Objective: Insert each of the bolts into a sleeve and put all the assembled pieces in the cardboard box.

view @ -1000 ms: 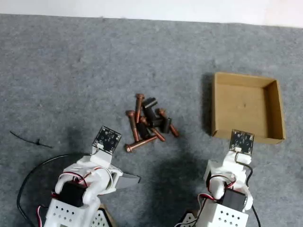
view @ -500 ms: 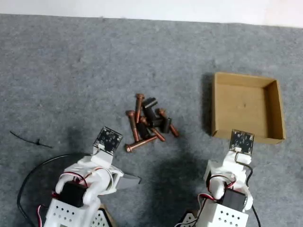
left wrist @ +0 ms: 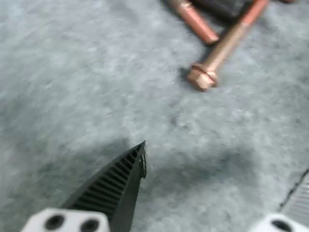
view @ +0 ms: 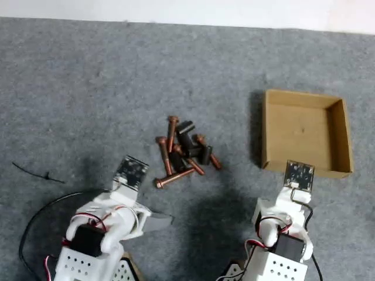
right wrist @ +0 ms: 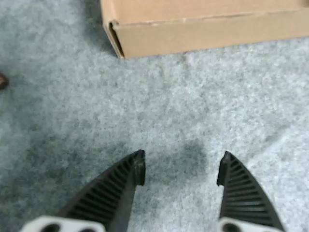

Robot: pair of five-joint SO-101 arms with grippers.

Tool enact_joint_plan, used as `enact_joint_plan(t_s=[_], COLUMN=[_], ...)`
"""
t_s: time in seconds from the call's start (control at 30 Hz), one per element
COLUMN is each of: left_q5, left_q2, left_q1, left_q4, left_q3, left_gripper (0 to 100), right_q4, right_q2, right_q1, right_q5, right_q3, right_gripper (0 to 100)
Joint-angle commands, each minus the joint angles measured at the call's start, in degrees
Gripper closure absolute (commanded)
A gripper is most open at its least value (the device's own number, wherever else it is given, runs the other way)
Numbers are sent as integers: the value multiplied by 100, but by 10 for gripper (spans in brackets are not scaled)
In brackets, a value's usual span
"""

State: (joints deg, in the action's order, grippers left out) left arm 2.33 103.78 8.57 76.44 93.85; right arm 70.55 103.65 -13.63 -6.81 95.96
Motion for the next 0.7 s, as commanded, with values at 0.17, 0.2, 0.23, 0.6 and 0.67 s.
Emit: enact_joint_plan(t_s=[0.17,0.2,0.23,0.6,0.67], left_q5=[53,62,53,26,26], left_q2=[57,57,57,57,57], left_q1=[-2185,-2492,-2774,-3433,-3451], left_q4=[114,79,70,-1037,-1037], left_q3=[-1033,-1130,-1209,-2044,-2246], left_gripper=[554,554,554,554,554], right_q4=[31,31,31,31,31], right_q2=[75,75,75,75,75], right_q1=[-31,-31,-31,-31,-31], right_q5=[-18,-18,-18,-18,-18], right_q3=[857,857,857,857,857], right_gripper=[767,767,767,767,767])
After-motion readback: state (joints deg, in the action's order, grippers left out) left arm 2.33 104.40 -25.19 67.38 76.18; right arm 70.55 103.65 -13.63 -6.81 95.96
